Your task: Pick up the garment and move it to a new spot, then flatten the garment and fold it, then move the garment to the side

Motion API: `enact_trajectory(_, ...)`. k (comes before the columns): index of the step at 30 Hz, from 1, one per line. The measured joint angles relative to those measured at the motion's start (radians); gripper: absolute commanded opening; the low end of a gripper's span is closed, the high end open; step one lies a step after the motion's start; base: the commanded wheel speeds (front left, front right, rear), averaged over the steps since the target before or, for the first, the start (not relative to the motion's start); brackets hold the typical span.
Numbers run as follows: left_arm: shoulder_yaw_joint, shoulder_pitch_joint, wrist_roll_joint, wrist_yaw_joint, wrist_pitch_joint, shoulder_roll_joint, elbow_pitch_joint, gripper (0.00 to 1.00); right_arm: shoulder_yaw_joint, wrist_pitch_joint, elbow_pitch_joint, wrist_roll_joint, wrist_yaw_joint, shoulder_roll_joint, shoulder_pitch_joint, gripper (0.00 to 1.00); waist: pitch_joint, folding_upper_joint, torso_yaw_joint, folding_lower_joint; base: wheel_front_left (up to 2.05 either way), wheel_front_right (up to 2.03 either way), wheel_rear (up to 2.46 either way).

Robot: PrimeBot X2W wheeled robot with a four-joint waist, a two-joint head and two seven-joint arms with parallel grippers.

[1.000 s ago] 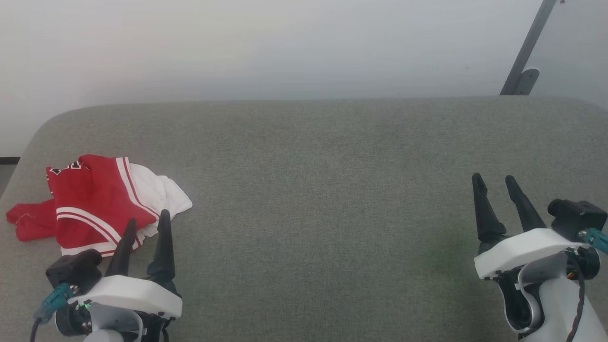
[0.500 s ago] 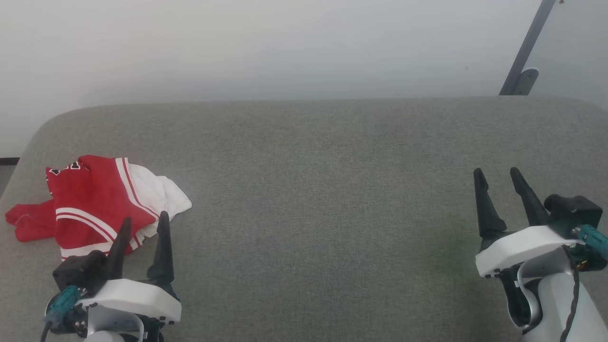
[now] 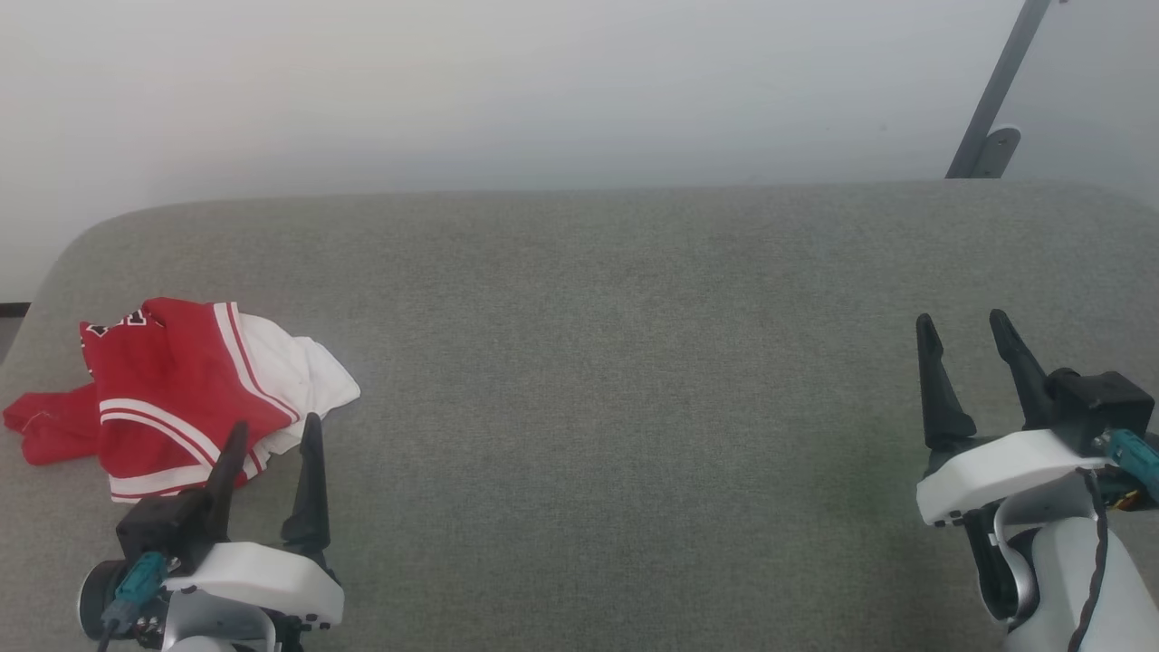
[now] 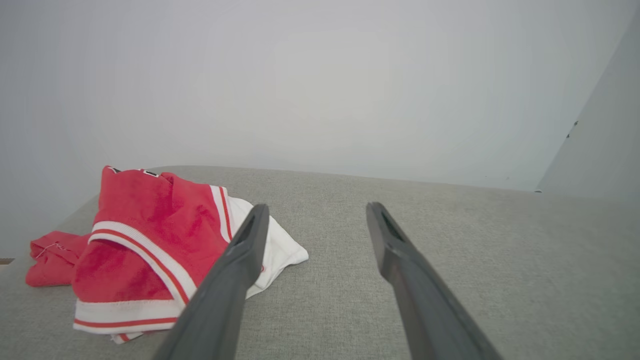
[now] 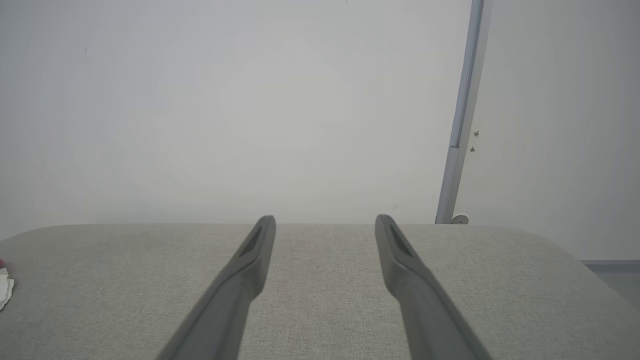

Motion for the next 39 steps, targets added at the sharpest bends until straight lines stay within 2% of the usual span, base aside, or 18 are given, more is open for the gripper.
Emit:
enact_trajectory(28, 0.048, -0.002, 0.188, -0.044, -0.048, -0.016, 0.052, 1.0, -0.023, -0.049, 0.01, -0.15, 0.002, 0.002, -0.012, 1.0, 0.002, 0.0, -0.001, 0.0, 0.0, 0.0, 0.0)
enact_trajectory(39, 0.054, -0.033, 0.181, -0.054, -0.048, -0.024, 0.074, 1.0, -0.035, -0.049, 0.012, -0.139, 0.002, 0.004, -0.019, 1.0, 0.012, 0.0, 0.042, 0.0, 0.0, 0.0, 0.0)
